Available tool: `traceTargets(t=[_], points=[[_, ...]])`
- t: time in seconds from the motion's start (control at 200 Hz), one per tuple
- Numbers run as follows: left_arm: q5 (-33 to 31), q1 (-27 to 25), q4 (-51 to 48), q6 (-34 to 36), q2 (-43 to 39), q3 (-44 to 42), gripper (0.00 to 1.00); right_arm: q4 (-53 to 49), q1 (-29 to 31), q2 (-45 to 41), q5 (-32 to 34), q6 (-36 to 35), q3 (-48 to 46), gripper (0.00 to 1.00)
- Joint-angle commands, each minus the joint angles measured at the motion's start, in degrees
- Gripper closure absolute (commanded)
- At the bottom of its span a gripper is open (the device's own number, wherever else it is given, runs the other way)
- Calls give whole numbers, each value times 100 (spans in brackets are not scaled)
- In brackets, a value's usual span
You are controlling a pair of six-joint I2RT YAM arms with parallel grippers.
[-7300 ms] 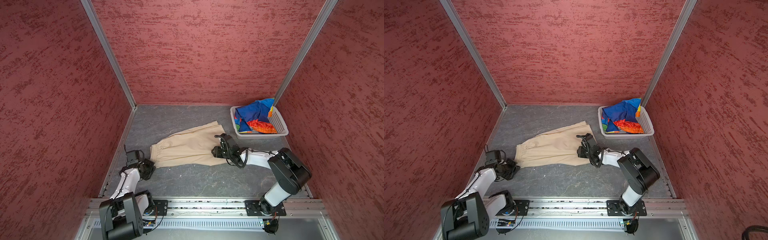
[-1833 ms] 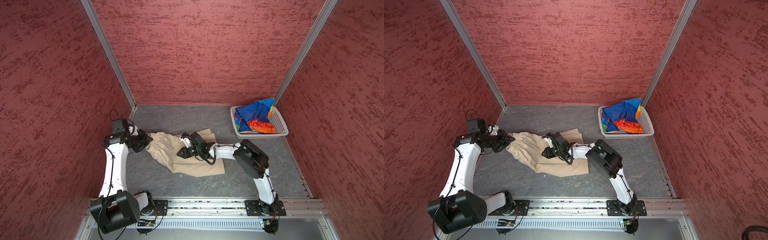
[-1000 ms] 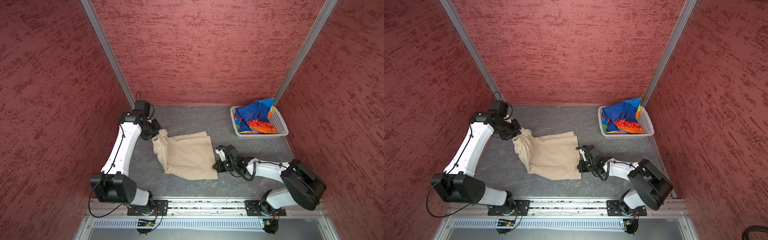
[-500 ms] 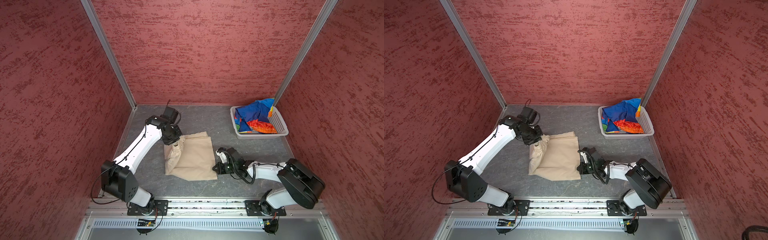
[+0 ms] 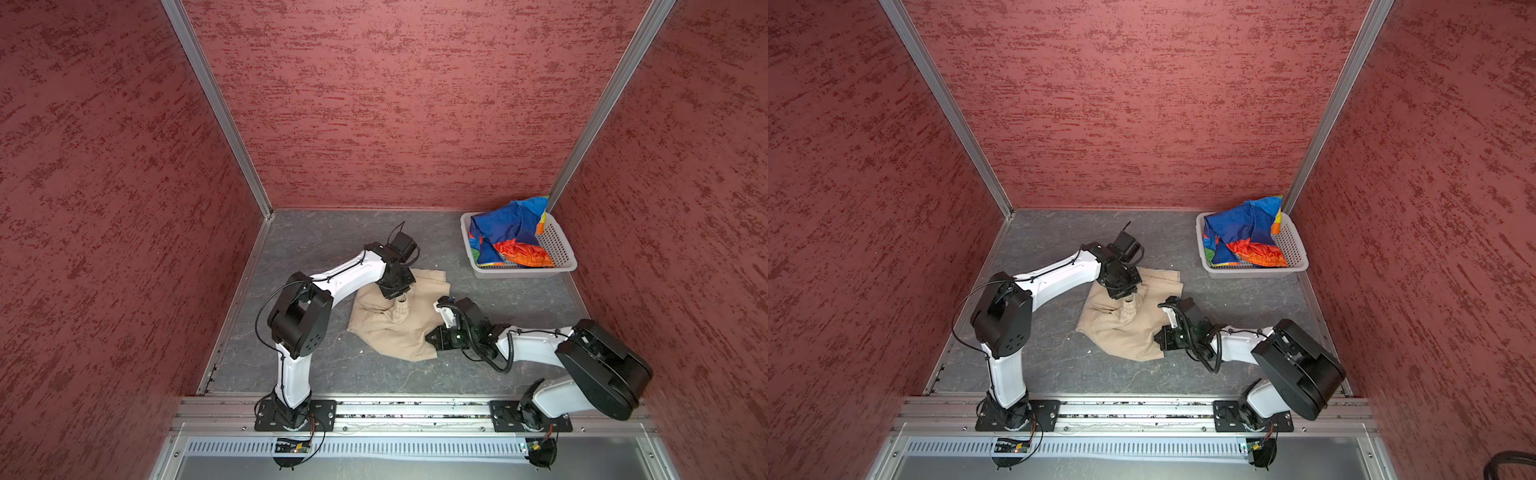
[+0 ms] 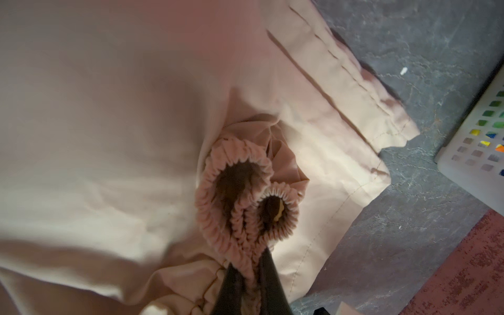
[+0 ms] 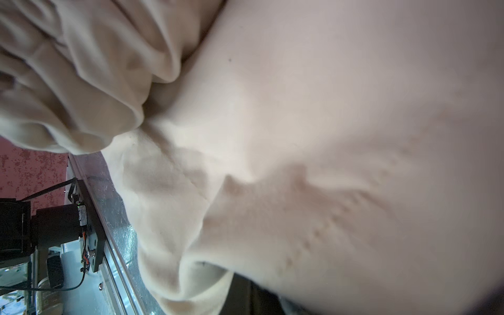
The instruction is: Fold and stack the shorts
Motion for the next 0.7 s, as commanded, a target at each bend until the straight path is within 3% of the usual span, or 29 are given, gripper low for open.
traceTargets(t=[0.0, 0.411, 0.546, 0.691], points=[[118, -32, 105, -149, -82, 172, 100, -471, -18, 124, 376, 68, -178, 100], [-635, 752, -829, 219, -2524, -188, 100, -2924, -28, -1975, 1586, -481, 1097, 100], [-669, 966, -941, 273, -3076, -243, 100, -2422, -29, -1418, 1083, -462, 1434, 100], [-641, 997, -1047, 309, -3221, -233, 100, -1116, -25, -175, -62, 6, 1912, 100]])
